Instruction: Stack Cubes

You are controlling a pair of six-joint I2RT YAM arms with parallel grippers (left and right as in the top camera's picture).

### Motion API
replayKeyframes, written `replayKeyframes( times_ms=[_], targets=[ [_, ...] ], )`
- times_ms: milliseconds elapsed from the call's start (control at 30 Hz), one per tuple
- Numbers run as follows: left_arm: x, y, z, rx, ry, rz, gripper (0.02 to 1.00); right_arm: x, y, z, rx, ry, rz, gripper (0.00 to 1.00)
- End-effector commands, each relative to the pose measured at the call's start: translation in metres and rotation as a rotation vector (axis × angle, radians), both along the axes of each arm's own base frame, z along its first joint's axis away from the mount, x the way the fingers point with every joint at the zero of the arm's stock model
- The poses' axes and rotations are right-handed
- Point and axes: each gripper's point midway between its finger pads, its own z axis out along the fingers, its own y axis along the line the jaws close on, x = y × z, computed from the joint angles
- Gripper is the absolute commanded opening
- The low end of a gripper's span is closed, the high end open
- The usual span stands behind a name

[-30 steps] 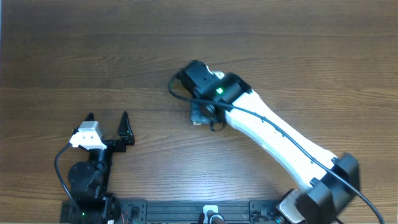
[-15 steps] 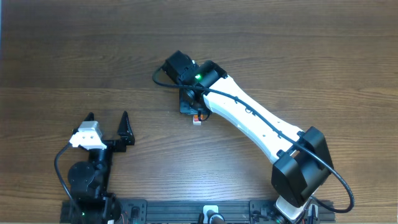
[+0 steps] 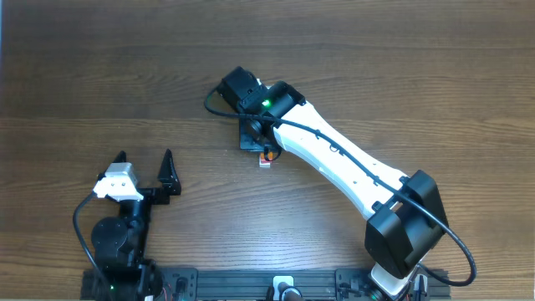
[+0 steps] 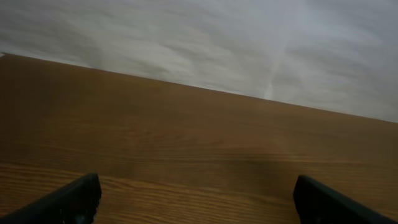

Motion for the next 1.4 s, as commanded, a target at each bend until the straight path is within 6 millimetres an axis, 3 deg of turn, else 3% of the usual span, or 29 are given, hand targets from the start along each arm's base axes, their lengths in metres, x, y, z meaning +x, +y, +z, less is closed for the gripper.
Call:
replayKeyframes(
  times_ms=[33,967,1400],
  targets=[
    [0.0,0.0,-0.001,0.014,-0.002,-0.005,1.0,0.007,0.005,0.005,0.011,-0.023,0.0,0.009],
    [0.0,0.0,-0.001,0.014,-0.002,-0.005,1.0,0.006,0.009,-0.007,-0.005,-0.007,0.009,0.009],
    [0.0,0.0,-0.001,0.014,-0.003,-0.005,1.0,0.006,0.011,0.009,0.0,-0.01,0.017,0.012]
  ],
)
